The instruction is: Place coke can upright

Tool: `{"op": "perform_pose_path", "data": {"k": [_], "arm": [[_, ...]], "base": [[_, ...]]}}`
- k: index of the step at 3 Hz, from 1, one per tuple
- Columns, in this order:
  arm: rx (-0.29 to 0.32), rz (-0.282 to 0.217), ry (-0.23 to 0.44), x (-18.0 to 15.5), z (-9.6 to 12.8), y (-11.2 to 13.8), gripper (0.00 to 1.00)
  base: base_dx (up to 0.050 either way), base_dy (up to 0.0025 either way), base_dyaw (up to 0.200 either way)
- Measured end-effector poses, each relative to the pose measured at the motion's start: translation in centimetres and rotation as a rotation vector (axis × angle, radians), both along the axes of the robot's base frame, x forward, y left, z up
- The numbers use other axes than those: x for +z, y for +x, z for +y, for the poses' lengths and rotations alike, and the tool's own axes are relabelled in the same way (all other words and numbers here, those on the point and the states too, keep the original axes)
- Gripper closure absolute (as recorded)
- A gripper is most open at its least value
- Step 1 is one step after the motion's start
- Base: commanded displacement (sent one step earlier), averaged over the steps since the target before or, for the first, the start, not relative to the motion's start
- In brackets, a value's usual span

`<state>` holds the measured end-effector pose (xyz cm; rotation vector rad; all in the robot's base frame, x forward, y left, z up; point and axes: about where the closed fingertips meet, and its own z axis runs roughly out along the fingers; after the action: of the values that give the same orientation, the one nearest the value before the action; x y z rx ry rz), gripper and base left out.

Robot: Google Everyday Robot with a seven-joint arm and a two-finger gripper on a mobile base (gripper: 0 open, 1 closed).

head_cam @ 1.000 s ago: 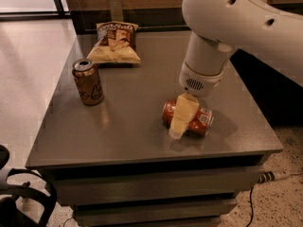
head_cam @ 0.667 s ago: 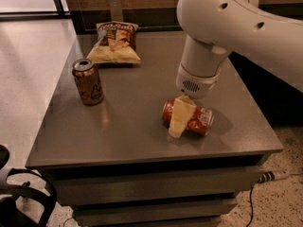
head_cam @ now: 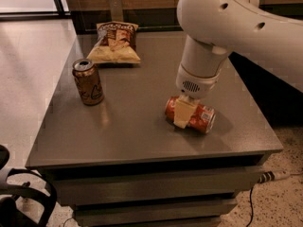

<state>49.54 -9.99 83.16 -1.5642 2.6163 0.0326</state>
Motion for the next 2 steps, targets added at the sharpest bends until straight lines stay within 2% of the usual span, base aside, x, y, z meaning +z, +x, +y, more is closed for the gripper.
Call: {"op": "perform_pose_path", "data": {"k": [1,2], "arm": [[0.000,-0.003,0.000,0.04,0.00,-0.03,0.88],[0.000,-0.005,0.000,0.08,-0.01,-0.06,1.00]], "base": [[0.000,0.00000,0.000],[0.000,0.00000,0.000]]}}
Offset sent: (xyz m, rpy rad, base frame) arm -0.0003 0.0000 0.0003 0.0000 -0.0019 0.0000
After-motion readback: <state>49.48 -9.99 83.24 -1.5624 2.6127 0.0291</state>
